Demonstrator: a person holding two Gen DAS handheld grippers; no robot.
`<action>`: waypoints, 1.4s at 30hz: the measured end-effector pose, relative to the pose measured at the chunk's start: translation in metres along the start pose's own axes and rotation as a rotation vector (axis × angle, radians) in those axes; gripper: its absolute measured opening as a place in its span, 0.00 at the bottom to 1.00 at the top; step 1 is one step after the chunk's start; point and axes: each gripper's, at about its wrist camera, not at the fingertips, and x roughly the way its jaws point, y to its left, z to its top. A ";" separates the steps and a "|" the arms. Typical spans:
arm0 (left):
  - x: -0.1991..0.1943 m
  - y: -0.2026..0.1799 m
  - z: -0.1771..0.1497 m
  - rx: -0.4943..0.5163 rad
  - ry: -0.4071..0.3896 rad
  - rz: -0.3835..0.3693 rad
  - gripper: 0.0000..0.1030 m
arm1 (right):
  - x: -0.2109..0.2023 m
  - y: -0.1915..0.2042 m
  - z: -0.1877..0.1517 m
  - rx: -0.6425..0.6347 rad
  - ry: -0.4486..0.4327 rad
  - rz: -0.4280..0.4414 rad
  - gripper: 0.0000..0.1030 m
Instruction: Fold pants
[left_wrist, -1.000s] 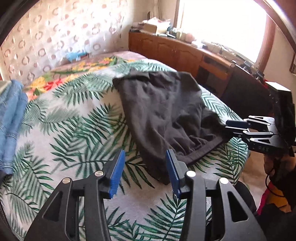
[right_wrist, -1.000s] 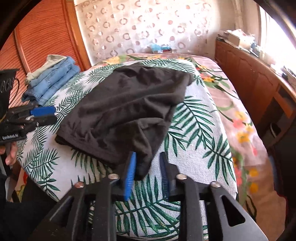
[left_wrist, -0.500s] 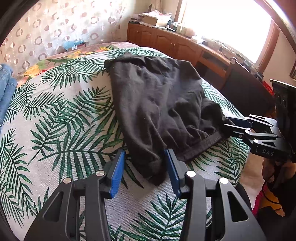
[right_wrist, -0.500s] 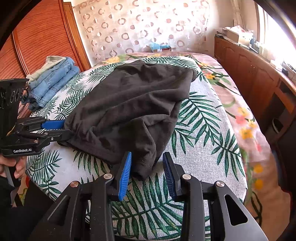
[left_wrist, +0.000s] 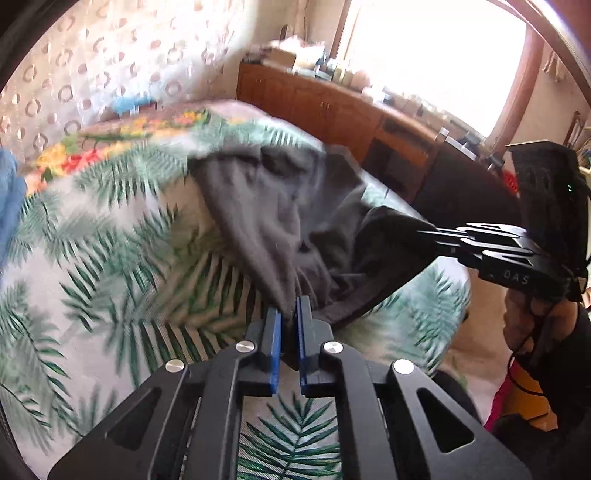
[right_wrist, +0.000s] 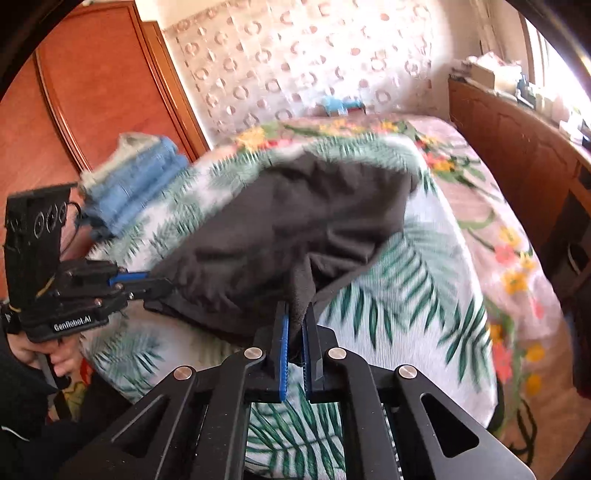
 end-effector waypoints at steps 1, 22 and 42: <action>-0.012 -0.003 0.008 0.007 -0.028 0.004 0.08 | -0.008 0.002 0.008 -0.012 -0.021 0.004 0.05; -0.149 0.017 0.120 0.011 -0.276 0.079 0.07 | -0.105 0.051 0.127 -0.151 -0.232 0.110 0.04; -0.089 0.078 0.030 -0.103 -0.151 0.192 0.07 | -0.002 0.069 0.062 -0.171 -0.035 0.173 0.04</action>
